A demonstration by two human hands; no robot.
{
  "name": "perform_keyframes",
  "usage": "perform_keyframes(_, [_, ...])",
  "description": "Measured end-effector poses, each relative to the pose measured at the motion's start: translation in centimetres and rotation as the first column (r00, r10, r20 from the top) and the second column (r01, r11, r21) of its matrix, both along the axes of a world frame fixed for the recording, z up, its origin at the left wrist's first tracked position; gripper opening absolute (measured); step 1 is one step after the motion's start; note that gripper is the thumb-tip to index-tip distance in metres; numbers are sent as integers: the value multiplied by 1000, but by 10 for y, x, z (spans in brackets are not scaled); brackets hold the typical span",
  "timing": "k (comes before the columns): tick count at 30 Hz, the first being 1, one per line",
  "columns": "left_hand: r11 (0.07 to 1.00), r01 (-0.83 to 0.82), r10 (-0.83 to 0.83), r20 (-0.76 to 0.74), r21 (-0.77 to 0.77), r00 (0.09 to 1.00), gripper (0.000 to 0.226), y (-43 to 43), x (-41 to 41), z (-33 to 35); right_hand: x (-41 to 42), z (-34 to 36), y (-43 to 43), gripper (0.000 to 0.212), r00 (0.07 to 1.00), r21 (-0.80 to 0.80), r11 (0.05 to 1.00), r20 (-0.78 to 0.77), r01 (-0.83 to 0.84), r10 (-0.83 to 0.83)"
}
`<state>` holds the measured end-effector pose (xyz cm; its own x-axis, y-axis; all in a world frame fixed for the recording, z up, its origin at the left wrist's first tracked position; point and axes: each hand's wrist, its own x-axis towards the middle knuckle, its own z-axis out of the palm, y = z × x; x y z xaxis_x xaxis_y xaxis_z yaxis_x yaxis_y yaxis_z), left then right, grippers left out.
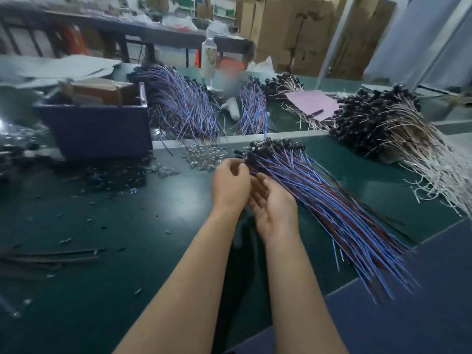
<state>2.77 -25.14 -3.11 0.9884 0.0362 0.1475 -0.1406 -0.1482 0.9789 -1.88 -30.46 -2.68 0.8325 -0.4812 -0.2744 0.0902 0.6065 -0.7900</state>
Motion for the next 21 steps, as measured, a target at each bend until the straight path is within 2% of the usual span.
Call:
perform_keyframes(2, [987,-106,111,35,-120,993,12,39,1,11,11,3,31,21,990,-239,961,-25,-138,135])
perform_keyframes(3, [971,-171,183,57,-164,982,14,60,2,16,16,4,49,19,974,-376,899,-51,-223,220])
perform_keyframes(4, [949,-240,259,73,-204,963,14,82,2,21,22,3,67,17,951,-529,794,-96,-299,295])
perform_keyframes(5, [920,-309,336,79,-243,939,13,105,3,26,27,2,87,16,924,-672,649,-151,-357,352])
perform_keyframes(7, [846,-429,467,53,-315,882,14,150,4,33,37,-2,130,17,864,-833,364,-239,-417,443])
perform_keyframes(8, [810,-477,517,31,-341,856,14,172,4,35,39,-4,152,19,832,-862,262,-271,-433,484])
perform_keyframes(10, [731,-552,595,-21,-402,803,14,210,2,39,43,-7,194,22,784,-892,121,-309,-435,538])
perform_keyframes(13, [587,-653,688,-129,-478,714,13,257,-1,42,45,-8,248,26,660,-888,-4,-346,-461,667])
perform_keyframes(16, [488,-708,745,-179,-510,642,10,286,-4,43,43,-9,287,29,589,-874,-331,-484,-355,647])
perform_keyframes(17, [473,-715,750,-189,-515,633,12,291,-4,42,42,-8,296,26,595,-866,-380,-499,-324,630])
perform_keyframes(18, [459,-717,751,-201,-524,628,14,294,-5,42,40,-8,302,23,601,-868,-374,-495,-326,627])
perform_keyframes(20, [431,-722,751,-228,-541,620,17,295,-7,41,38,-7,307,20,610,-880,-276,-468,-386,639])
perform_keyframes(21, [420,-722,750,-237,-550,618,17,294,-8,41,37,-6,306,30,633,-888,-168,-427,-428,646])
